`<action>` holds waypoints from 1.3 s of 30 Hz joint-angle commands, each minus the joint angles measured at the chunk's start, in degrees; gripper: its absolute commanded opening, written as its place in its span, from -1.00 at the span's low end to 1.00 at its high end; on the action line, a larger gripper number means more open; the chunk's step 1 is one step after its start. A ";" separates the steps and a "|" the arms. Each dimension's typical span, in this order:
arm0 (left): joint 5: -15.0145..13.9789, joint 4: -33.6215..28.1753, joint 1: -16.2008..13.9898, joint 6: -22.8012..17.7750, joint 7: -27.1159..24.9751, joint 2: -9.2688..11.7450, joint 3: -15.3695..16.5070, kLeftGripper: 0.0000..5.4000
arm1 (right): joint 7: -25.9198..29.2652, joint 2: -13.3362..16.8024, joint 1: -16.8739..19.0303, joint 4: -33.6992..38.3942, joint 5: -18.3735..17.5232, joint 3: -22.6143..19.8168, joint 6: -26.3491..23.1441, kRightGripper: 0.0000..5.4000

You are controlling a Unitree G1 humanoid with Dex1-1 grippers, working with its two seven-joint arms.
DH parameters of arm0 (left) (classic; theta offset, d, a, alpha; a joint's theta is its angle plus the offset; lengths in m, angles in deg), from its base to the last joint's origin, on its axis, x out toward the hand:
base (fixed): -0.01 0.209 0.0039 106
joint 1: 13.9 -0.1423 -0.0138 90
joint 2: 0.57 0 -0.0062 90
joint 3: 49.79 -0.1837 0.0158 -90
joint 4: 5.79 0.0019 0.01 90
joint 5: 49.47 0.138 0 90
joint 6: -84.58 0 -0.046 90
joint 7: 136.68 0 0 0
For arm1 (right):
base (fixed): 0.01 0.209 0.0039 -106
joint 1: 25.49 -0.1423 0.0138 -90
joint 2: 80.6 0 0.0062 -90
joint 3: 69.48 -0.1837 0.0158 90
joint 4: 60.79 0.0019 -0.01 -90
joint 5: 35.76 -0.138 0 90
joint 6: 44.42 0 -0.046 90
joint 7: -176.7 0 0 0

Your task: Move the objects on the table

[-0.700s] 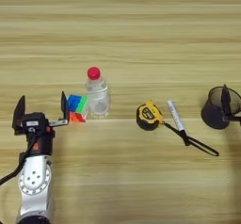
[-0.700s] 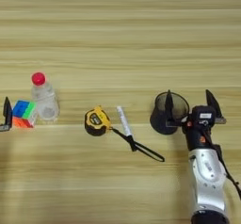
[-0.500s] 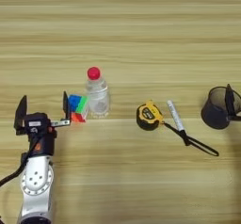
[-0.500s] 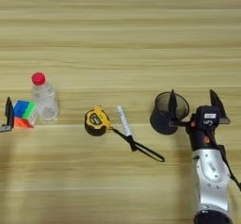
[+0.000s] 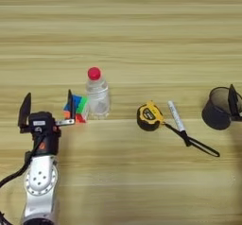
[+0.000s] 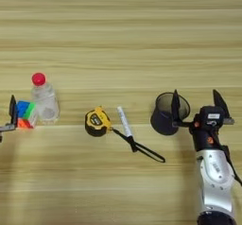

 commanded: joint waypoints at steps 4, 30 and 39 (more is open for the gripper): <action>1.64 -4.88 -0.94 -2.87 -2.78 -0.58 -4.64 1.00 | -0.66 -0.57 -0.62 -0.11 0.50 0.47 -0.94 0.99; 0.15 6.60 12.28 -8.00 -6.39 -1.67 -7.11 1.00 | -2.78 -3.44 -0.17 0.06 1.93 1.35 0.57 0.99; -1.78 18.74 18.50 -5.67 -8.36 -1.48 -5.41 1.00 | -3.36 -3.91 0.28 0.59 2.52 1.48 0.89 0.99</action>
